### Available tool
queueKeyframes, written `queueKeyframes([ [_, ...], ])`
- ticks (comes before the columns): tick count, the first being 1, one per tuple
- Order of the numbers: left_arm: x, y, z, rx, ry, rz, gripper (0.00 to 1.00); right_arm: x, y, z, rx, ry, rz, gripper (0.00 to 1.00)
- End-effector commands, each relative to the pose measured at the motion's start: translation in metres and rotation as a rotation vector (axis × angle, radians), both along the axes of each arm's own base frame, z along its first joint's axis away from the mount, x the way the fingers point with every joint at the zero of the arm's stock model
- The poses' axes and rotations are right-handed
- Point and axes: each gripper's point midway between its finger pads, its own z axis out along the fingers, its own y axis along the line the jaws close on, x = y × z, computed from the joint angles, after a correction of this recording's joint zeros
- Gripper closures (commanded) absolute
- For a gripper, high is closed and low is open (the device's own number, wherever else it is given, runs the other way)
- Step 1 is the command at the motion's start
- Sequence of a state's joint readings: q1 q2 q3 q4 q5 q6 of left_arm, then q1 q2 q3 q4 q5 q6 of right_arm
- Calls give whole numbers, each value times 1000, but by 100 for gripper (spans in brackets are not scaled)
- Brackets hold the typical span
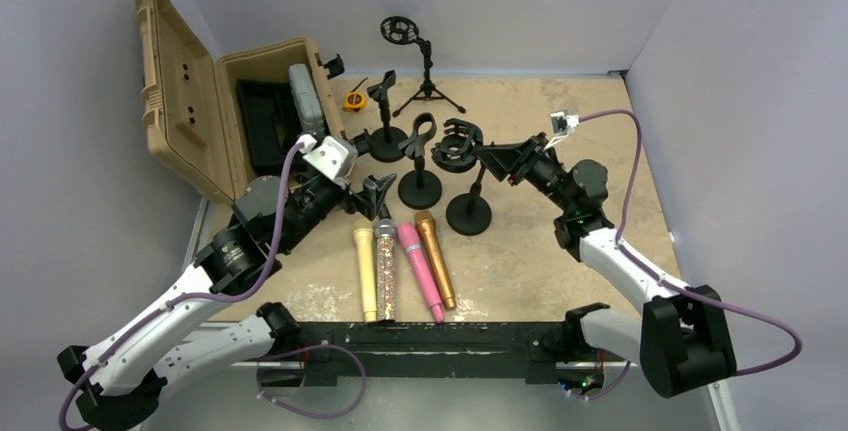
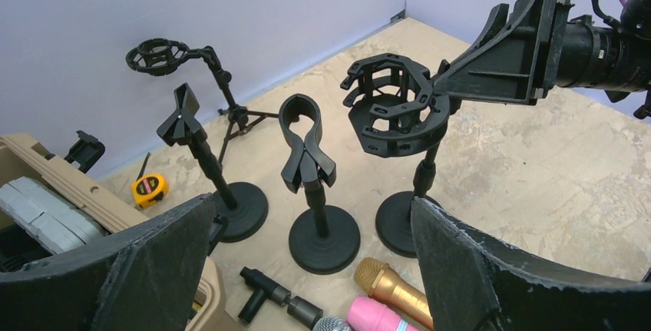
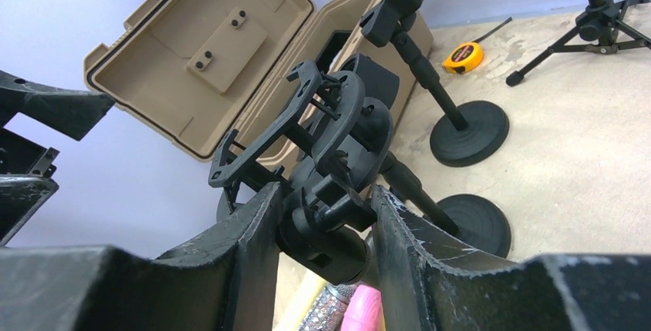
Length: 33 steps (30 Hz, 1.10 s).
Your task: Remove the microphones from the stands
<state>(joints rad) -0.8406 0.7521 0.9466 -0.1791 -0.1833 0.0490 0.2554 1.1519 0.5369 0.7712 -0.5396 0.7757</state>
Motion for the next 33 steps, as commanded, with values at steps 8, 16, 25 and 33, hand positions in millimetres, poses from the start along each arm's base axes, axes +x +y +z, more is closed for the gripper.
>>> queueKeyframes([
  [8,0,1,11,-11,-53,2,4,-19,-13,-158,-162,438,-40,65],
  [16,0,2,11,-9,-55,6,4,-19,-14,-186,-177,481,-43,64],
  [25,1,1,10,-5,-55,9,4,-6,-10,-137,-158,352,-40,45],
  [33,1,8,13,-10,-67,36,4,28,-35,-35,-186,109,-240,9],
])
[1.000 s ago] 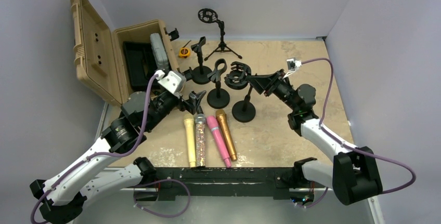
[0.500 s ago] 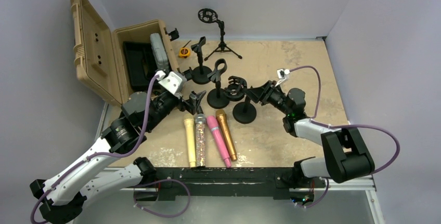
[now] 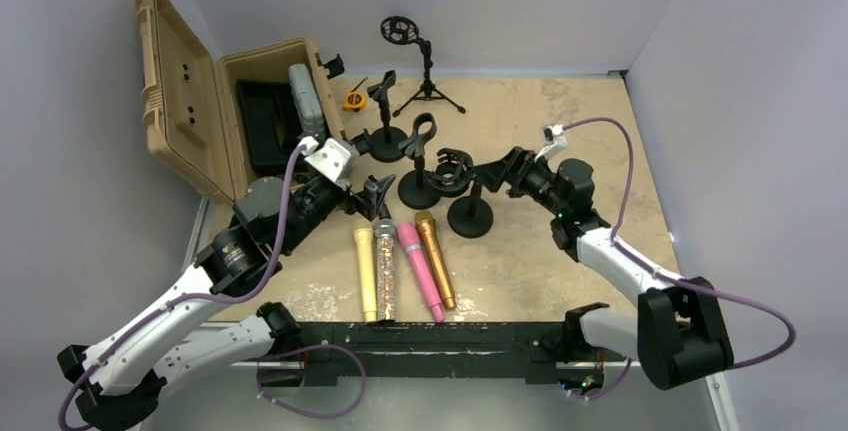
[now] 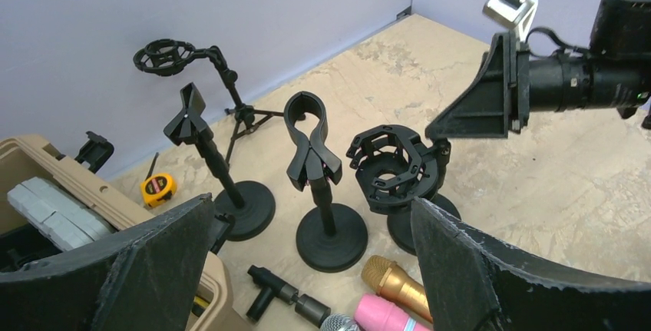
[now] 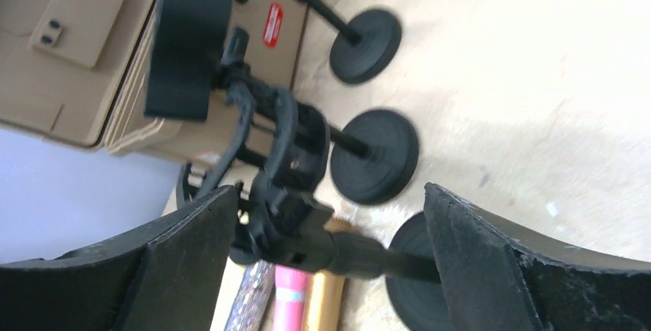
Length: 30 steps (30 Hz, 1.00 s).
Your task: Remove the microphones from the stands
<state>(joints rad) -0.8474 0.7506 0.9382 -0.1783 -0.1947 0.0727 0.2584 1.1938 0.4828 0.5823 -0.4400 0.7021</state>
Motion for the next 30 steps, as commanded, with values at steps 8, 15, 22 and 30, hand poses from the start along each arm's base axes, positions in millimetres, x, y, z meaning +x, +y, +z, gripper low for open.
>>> queueKeyframes([
  [8,3,20,22,-46,-80,89,5,28,-46,156,-64,-377,-281,1],
  [15,5,40,31,-89,-153,172,5,11,-83,268,-24,-645,-478,1],
  [22,-20,75,96,-261,-220,203,3,-76,-128,371,106,-978,-649,1],
  [30,-56,118,144,-320,-335,213,0,-166,-168,420,249,-1187,-781,1],
])
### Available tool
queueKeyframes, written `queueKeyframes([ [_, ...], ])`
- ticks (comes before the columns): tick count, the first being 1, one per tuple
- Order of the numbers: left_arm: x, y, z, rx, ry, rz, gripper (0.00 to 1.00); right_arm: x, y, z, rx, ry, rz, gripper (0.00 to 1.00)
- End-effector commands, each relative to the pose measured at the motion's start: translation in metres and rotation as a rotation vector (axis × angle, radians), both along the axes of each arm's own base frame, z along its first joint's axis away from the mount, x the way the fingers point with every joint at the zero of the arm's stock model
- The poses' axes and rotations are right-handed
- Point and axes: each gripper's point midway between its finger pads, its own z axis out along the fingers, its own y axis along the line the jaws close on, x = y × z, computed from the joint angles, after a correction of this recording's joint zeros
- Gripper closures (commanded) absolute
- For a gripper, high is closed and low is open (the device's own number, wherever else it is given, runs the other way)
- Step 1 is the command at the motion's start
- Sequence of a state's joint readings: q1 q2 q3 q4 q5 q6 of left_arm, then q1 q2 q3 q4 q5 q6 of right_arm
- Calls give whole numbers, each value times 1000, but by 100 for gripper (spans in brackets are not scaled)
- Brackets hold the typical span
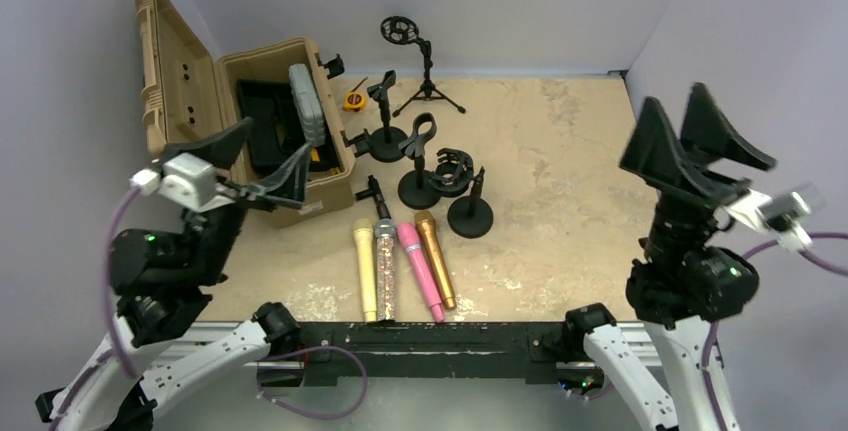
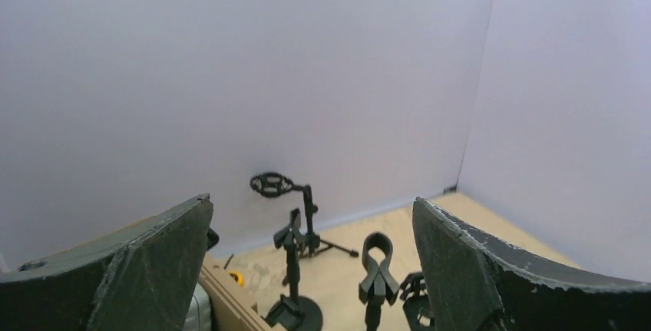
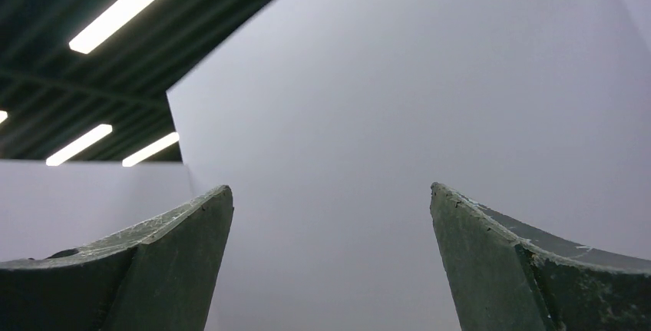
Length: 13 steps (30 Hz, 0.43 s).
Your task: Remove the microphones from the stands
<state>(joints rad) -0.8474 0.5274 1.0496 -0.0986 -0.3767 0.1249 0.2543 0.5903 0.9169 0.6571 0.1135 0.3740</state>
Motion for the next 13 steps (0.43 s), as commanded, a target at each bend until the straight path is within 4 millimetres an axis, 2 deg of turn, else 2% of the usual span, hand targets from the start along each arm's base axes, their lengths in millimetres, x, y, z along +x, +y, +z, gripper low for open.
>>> queueKeyframes([
  [1,-19,29,27,-36,-71,36,0,-31,-25,27,76,-104,-85,1],
  [8,-31,51,31,-93,-79,66,0,-57,-33,40,86,-161,-98,1],
  [10,-30,50,29,-84,-67,67,0,-61,-35,35,81,-178,-117,1],
  [13,-27,47,28,-77,-69,65,0,-49,-28,38,36,-158,-121,1],
])
